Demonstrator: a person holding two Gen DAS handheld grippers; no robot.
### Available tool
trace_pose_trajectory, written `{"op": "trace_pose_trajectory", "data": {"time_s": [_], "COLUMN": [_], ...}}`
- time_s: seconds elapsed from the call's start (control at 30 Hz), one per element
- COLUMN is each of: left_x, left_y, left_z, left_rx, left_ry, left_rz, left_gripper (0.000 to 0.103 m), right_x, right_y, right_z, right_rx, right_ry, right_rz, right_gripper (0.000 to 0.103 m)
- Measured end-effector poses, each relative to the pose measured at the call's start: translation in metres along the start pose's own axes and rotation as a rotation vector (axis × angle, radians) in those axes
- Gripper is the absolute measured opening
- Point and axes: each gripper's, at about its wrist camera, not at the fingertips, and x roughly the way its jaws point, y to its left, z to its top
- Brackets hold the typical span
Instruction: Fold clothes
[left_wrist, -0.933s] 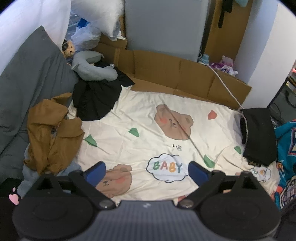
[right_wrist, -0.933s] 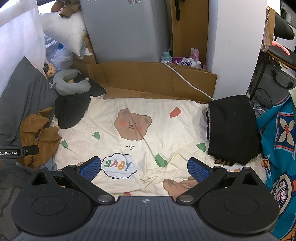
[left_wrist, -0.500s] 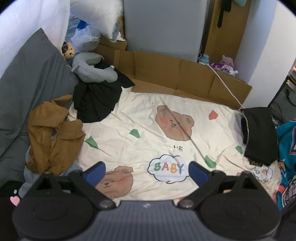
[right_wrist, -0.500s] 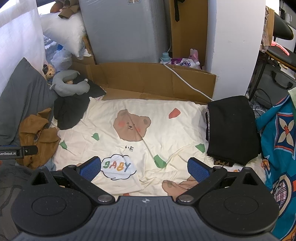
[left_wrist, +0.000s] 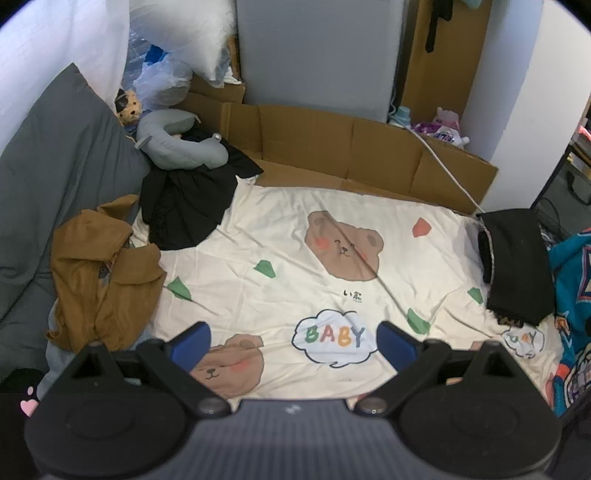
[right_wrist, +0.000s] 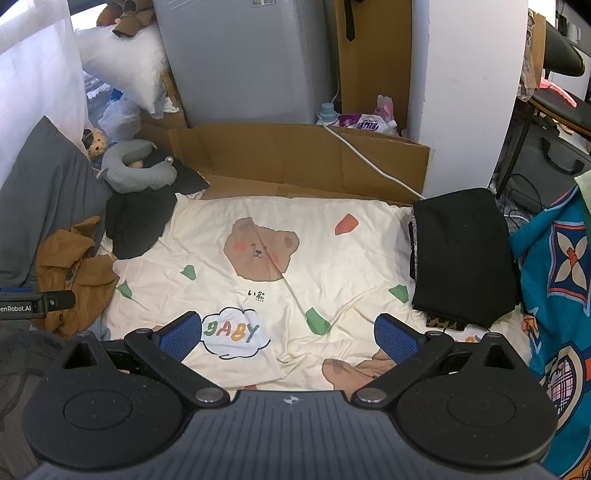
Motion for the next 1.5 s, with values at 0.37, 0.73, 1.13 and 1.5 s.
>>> {"op": "trace_pose_trajectory", "data": {"time_s": [0.37,0.73,1.13,1.5], "left_x": [-0.001,-0.002,-0.004,-0.007], "left_y": [-0.001,-0.003,-0.002,0.003], "left_z": [0.003,-0.001,-0.002,0.001], "left_rx": [0.012,0.030,0.041,0.030], "left_ry": [-0.004,-0.014,-0.012,0.001], "left_rz": [0.009,0.021,0.019,-0.017], "left_gripper": [0.098,0.098,0.098,0.102], "right_x": [0.001,-0.002,-0.006,-0.009], "right_y": [-0.001,-0.001,-0.003,-0.008], "right_z": [-0.003,-0.006,-0.006,-0.004], "right_rx": [0.007,0.009,0.014,0.058], "right_ry": [-0.003,-0.015,-0.028,-0.031], "right_rz": [0.005,-0.002,-0.007,0.046], "right_gripper": [0.103,0.103,0.103,0.103]}}
